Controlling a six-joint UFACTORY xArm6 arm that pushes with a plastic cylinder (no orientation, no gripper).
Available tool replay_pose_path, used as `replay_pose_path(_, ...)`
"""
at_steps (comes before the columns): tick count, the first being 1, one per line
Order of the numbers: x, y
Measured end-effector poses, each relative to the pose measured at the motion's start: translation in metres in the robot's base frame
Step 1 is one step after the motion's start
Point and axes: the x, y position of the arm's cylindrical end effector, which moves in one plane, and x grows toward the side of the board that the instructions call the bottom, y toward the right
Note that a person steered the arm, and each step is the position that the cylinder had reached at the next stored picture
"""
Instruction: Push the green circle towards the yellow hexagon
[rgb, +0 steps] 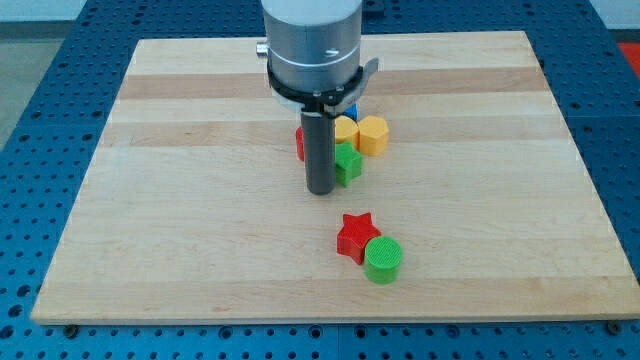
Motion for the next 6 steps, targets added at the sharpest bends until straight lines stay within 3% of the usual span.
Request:
replay_pose_path(3,0.068,-0.011)
replay_pose_path(4,0.084,-0.044)
replay_pose_path(6,0.1,-0.046)
